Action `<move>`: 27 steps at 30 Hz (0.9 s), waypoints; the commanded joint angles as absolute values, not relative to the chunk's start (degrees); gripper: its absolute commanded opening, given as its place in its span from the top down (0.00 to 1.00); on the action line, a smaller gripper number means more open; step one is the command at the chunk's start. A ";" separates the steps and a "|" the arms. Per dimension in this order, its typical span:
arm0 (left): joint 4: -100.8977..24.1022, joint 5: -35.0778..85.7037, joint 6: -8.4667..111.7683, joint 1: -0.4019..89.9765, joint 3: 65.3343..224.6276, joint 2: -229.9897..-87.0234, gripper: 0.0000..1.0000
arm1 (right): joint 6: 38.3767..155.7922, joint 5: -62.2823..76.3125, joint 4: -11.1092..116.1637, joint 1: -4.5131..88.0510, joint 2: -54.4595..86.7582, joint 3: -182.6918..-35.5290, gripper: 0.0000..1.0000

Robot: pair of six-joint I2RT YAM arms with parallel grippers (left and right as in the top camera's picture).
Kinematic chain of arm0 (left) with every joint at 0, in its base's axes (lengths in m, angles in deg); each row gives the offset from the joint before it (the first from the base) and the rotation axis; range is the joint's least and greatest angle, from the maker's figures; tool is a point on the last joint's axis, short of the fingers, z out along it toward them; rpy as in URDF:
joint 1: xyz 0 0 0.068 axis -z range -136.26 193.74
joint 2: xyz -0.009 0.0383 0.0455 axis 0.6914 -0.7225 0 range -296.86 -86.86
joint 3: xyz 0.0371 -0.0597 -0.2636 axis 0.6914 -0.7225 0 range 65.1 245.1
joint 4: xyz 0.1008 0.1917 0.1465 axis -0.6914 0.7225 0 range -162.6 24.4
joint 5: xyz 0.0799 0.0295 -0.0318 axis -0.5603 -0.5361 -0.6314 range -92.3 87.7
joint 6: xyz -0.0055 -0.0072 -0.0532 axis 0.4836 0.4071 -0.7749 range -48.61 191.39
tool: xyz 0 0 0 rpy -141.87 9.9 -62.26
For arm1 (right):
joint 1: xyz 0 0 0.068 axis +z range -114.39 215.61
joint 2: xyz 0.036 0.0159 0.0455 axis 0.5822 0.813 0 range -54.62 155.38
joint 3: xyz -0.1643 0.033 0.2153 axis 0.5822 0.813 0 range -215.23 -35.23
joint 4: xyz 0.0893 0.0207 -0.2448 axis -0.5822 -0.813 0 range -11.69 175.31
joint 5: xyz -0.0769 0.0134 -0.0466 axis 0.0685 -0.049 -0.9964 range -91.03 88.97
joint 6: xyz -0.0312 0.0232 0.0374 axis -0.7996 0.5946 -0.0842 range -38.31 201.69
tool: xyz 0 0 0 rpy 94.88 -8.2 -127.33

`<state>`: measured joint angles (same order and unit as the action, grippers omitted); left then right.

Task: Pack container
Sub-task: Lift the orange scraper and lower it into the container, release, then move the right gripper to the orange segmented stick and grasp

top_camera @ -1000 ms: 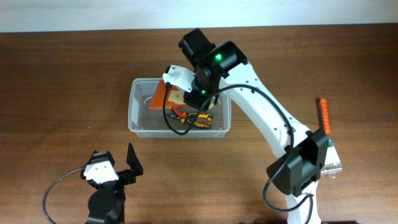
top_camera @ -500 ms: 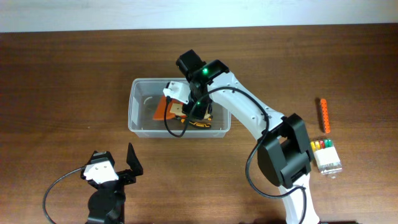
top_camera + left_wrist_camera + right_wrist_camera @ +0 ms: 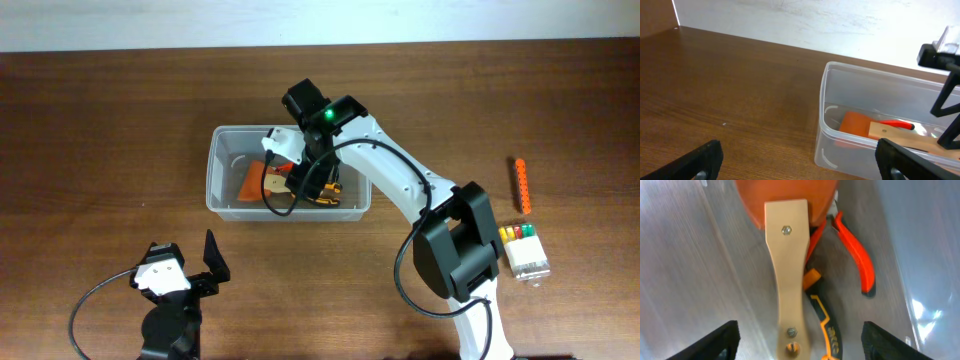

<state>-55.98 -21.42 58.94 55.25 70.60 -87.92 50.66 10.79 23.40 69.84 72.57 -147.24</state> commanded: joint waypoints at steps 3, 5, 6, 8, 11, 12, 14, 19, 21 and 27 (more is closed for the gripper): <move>-55.89 -21.64 59.44 55.49 70.45 -87.64 0.01 | 65.81 -2.02 19.08 67.31 68.40 -156.40 0.20; -55.89 -21.61 59.44 55.49 70.45 -87.64 0.01 | 70.94 -8.84 14.49 65.45 66.98 -160.16 0.19; -55.89 -21.61 59.44 55.49 70.45 -87.64 0.01 | 73.35 -11.60 11.64 64.21 66.30 -161.95 0.18; -55.89 -21.61 59.44 55.49 70.45 -87.64 0.01 | 76.80 -15.29 5.55 61.12 64.92 -165.16 0.16; -55.89 -21.61 59.44 55.49 70.45 -87.64 0.01 | 79.99 -16.73 -2.10 55.05 63.50 -167.89 0.15; -55.89 -21.61 59.44 55.49 70.45 -87.64 0.01 | 81.26 -16.69 -3.94 52.69 63.35 -168.16 0.15; -55.89 -21.61 59.44 55.49 70.45 -87.64 0.01 | 83.07 -16.69 -6.91 47.81 63.39 -168.14 0.15; -55.89 -21.61 59.44 55.49 70.43 -87.64 0.01 | 83.71 -16.51 -7.98 36.23 63.72 -164.59 0.15; -55.89 -21.61 59.44 55.49 70.45 -87.64 0.01 | 83.71 -16.51 -6.87 32.64 63.76 -162.32 0.15; -55.89 -21.61 59.44 55.49 70.43 -87.64 0.01 | 83.66 -16.54 -2.13 23.99 63.76 -153.36 0.15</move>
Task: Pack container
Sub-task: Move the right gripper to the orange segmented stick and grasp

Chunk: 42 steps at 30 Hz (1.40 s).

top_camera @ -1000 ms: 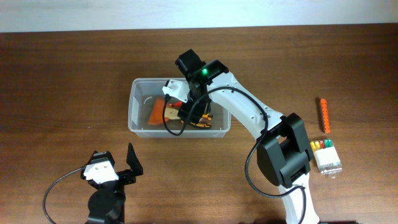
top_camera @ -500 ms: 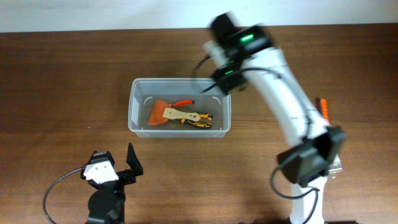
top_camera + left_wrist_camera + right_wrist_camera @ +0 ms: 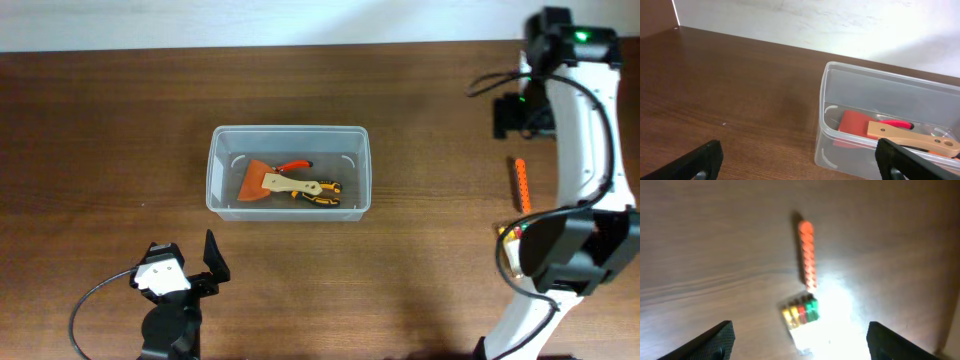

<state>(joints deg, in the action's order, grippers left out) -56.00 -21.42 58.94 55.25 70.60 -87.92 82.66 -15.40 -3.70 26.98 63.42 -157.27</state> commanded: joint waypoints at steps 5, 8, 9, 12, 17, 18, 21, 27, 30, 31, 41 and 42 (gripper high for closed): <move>-55.89 -21.61 59.44 55.49 70.45 -87.64 0.01 | 79.12 -16.49 6.25 19.92 63.76 -143.57 0.15; -55.89 -21.61 59.44 55.49 70.43 -87.64 0.01 | 78.46 -15.75 11.08 18.02 63.76 -138.37 0.14; -55.89 -21.61 59.44 55.49 70.43 -87.64 0.01 | 78.22 -14.83 12.67 17.52 63.76 -136.86 0.14; -55.89 -21.61 59.44 55.49 70.43 -87.64 0.01 | 74.66 -9.30 16.67 16.75 63.76 -133.40 0.14; -55.89 -21.61 59.44 55.49 70.43 -87.64 0.01 | 73.50 -7.64 21.55 16.45 63.81 -129.64 0.14; -55.89 -21.61 59.44 55.49 70.43 -87.64 0.01 | 73.52 -7.64 22.73 16.45 63.81 -128.68 0.14; -55.89 -21.61 59.44 55.49 70.43 -87.64 0.01 | 73.50 -7.64 25.98 16.45 63.81 -125.93 0.14; -55.89 -21.61 59.44 55.49 70.45 -87.64 0.01 | 72.89 -7.66 32.34 16.43 63.81 -120.05 0.10; -55.89 -21.61 59.44 55.49 70.43 -87.64 0.01 | 72.87 -7.66 34.94 16.34 63.81 -117.86 0.09; -55.89 -21.61 59.44 55.49 70.45 -87.64 0.01 | 72.87 -7.64 35.45 16.27 63.81 -117.45 0.10; -55.89 -21.61 59.44 55.49 70.45 -87.64 0.01 | 72.91 -4.38 37.35 14.90 63.83 -115.50 0.24; -55.89 -21.61 59.44 55.49 70.43 -87.64 0.01 | 72.91 -4.16 37.35 14.70 63.83 -115.48 0.25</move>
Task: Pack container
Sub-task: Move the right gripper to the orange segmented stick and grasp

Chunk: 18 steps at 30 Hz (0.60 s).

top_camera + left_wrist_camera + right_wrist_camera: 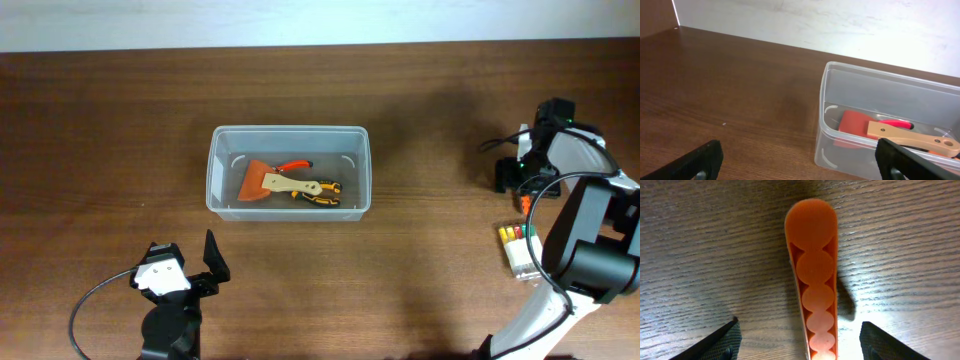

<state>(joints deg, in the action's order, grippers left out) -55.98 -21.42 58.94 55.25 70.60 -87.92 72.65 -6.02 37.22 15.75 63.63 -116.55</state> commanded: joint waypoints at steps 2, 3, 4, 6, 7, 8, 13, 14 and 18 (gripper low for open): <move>-55.89 -21.61 59.44 55.46 70.45 -87.64 0.01 | 72.93 -4.10 37.33 14.46 63.83 -115.48 0.39; -55.89 -21.61 59.44 55.49 70.43 -87.64 0.01 | 72.93 -4.14 37.35 14.39 63.83 -115.48 0.44; -55.89 -21.61 59.44 55.49 70.43 -87.64 0.01 | 72.91 -4.14 37.39 14.33 63.83 -115.48 0.51; -55.89 -21.61 59.44 55.49 70.43 -87.64 0.01 | 72.95 -4.06 37.63 14.20 63.83 -115.48 0.56; -55.89 -21.61 59.44 55.49 70.45 -87.64 0.01 | 73.06 -3.95 37.83 14.20 63.83 -115.48 0.56; -55.89 -21.61 59.44 55.49 70.45 -87.64 0.01 | 73.15 -3.79 38.05 14.20 63.83 -115.48 0.58; -55.89 -21.61 59.44 55.49 70.43 -87.64 0.01 | 73.17 -2.92 38.64 14.20 63.83 -115.50 0.82; -55.89 -21.61 59.44 55.49 70.45 -87.64 0.01 | 73.17 -2.94 38.68 14.20 63.83 -115.50 0.82; -55.89 -21.61 59.44 55.49 70.43 -87.64 0.01 | 74.92 -2.94 38.81 14.20 63.81 -115.55 0.91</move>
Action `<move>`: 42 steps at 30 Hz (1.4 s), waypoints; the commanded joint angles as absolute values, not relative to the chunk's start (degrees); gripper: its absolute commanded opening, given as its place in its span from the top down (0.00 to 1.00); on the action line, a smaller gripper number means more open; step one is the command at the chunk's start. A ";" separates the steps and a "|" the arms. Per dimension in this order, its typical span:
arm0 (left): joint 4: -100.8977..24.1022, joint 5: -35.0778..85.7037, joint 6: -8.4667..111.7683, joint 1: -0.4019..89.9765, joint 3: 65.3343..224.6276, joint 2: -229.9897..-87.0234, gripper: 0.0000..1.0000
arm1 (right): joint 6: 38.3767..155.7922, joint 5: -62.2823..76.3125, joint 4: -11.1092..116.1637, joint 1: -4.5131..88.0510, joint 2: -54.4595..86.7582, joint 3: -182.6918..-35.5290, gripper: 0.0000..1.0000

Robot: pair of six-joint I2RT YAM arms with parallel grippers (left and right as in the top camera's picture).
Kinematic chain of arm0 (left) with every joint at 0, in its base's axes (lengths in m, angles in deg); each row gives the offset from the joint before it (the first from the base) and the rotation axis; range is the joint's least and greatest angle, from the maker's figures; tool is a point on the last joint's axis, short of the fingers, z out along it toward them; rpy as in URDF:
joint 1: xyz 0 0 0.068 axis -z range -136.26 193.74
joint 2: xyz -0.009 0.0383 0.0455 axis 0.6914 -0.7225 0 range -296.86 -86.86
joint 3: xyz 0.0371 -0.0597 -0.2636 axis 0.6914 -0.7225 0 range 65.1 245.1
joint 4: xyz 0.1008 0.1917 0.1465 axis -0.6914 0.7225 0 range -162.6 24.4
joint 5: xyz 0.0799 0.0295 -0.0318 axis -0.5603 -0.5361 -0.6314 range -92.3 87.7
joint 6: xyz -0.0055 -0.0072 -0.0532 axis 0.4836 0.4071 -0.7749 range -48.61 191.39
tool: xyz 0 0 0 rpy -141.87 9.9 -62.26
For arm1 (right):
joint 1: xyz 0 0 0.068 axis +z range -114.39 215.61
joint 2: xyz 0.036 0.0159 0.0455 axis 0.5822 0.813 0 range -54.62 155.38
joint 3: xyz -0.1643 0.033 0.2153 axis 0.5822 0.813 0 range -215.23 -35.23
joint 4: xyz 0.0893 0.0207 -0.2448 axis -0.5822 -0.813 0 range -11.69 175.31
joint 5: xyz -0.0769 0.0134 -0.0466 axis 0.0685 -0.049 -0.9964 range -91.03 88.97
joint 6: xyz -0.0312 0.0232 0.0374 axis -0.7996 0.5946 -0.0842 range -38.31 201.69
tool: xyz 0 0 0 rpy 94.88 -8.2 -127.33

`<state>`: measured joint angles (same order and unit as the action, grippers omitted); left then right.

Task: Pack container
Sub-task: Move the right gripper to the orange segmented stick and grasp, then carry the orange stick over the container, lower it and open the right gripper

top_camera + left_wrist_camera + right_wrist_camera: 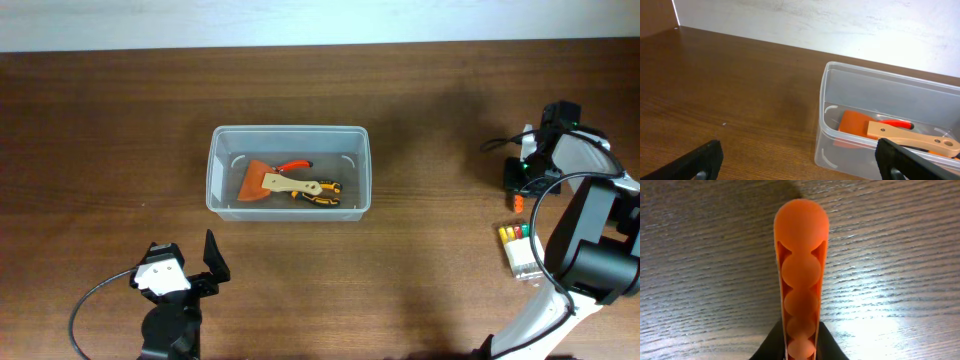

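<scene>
The clear plastic container [288, 170] stands left of the table's middle and also shows in the left wrist view [880, 120]. In it lie an orange scraper with a wooden handle [275, 183], orange-handled pliers [293, 165] and a black and orange tool [325, 192]. At the far right an orange stick of moulded balls [800, 275] lies on the table, with my right gripper [800, 342] shut on its near end. Only the stick's tip [518, 203] shows from overhead, below the gripper [521, 180]. My left gripper [800, 165] rests open at the front left, holding nothing.
A white box with coloured pieces on top [523, 250] lies on the table just in front of the right gripper. The right arm's base [590, 265] stands at the right edge. A pale wall [815, 20] runs behind the table.
The right gripper's fingers stood wide apart on both sides of the orange stick. Now they are shut on it. The left arm and the container have not moved.
My right gripper was open inside the container, over the scraper and pliers lying there. Then it was high over the far right of the table, above the orange stick and the white box. Later it was low and open astride the stick, and now it grips it.
</scene>
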<state>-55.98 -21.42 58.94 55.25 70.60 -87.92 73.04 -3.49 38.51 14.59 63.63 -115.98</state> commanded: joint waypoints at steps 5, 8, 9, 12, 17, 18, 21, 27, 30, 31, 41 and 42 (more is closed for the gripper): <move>-55.89 -21.61 59.44 55.49 70.43 -87.64 0.01 | 75.10 -2.70 38.00 14.26 63.81 -116.38 0.96; -55.89 -21.61 59.44 55.49 70.43 -87.64 0.01 | 75.07 -0.60 35.23 14.26 63.81 -118.85 0.96; -55.89 -21.61 59.44 55.49 70.45 -87.64 0.01 | 75.07 0.45 34.09 14.26 63.79 -120.03 0.96; -55.89 -21.61 59.44 55.49 70.43 -87.64 0.01 | 75.10 3.79 30.38 14.46 63.79 -124.18 0.96; -55.89 -21.61 59.44 55.49 70.45 -87.64 0.01 | 75.07 9.43 24.36 16.34 63.70 -132.55 0.96; -55.89 -21.61 59.44 55.49 70.45 -87.64 0.01 | 75.07 10.35 23.16 17.04 63.70 -134.39 0.96; -55.89 -21.61 59.44 55.49 70.45 -87.64 0.01 | 75.05 11.94 19.82 19.94 63.70 -139.98 0.96; -55.89 -21.61 59.44 55.49 70.45 -87.64 0.01 | 75.05 12.25 14.59 29.06 63.70 -150.56 0.96; -55.89 -21.61 59.44 55.49 70.43 -87.64 0.01 | 74.75 12.53 12.61 35.29 63.70 -154.54 0.96; -55.89 -21.61 59.44 55.49 70.45 -87.64 0.01 | 74.57 12.51 12.17 37.89 63.70 -155.70 0.96; -55.89 -21.61 59.44 55.49 70.43 -87.64 0.01 | 64.19 12.29 12.65 57.36 63.70 -157.71 0.96; -55.89 -21.61 59.44 55.49 70.45 -87.64 0.01 | 63.49 12.27 12.65 58.52 63.70 -157.71 0.96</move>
